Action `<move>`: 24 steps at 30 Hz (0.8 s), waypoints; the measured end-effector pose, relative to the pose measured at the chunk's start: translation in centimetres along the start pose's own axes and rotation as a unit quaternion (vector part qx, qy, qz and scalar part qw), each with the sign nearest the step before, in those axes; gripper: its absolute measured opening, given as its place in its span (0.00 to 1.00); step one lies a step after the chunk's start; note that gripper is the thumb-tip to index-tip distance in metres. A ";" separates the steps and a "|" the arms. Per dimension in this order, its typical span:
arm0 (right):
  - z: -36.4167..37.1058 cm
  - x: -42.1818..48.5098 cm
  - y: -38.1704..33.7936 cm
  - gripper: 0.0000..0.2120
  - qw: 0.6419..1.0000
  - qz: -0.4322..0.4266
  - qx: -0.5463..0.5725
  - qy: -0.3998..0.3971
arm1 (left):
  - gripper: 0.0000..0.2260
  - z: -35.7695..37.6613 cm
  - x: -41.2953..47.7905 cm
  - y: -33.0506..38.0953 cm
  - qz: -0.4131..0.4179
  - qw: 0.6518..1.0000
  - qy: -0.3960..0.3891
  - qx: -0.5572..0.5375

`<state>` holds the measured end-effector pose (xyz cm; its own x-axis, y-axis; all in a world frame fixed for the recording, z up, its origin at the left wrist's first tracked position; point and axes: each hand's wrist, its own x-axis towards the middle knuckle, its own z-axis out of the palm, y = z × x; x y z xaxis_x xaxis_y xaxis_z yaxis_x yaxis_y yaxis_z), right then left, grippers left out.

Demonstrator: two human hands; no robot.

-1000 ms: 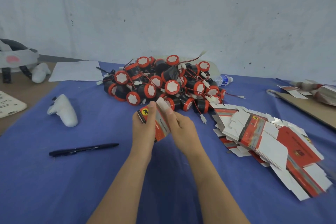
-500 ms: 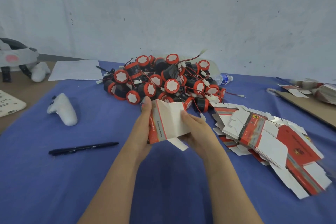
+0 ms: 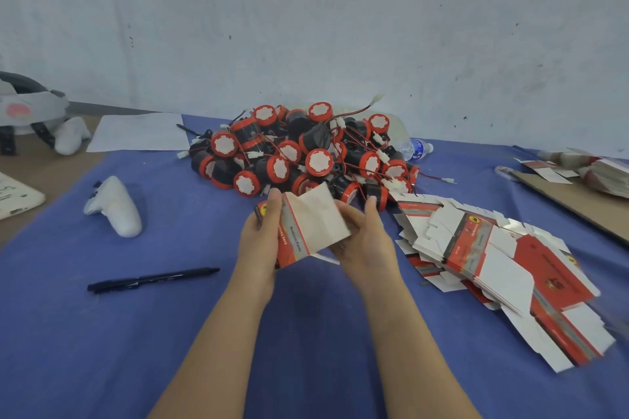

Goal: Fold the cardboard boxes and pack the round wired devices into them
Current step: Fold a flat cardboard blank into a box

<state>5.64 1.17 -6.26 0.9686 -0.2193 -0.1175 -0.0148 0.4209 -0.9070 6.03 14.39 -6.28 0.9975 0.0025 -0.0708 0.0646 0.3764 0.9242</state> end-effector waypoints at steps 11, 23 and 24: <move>1.9 -1.0 2.2 0.31 0.925 -0.214 -0.315 0.004 | 0.19 -0.1 0.3 -1.0 0.115 0.982 0.139 0.050; -0.7 -0.8 0.2 0.10 0.975 0.199 0.101 0.008 | 0.31 0.0 -0.8 0.4 0.024 0.984 -0.146 -0.100; -0.2 -0.9 0.4 0.10 0.976 0.205 0.075 -0.005 | 0.30 0.0 -0.7 0.6 0.024 0.983 -0.138 -0.118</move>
<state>4.74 1.38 -6.62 0.8913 0.0031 -0.4534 -0.3660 0.5951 -0.7155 5.35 14.59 -5.67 0.9710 -0.2141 0.1063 0.0408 0.5864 0.8090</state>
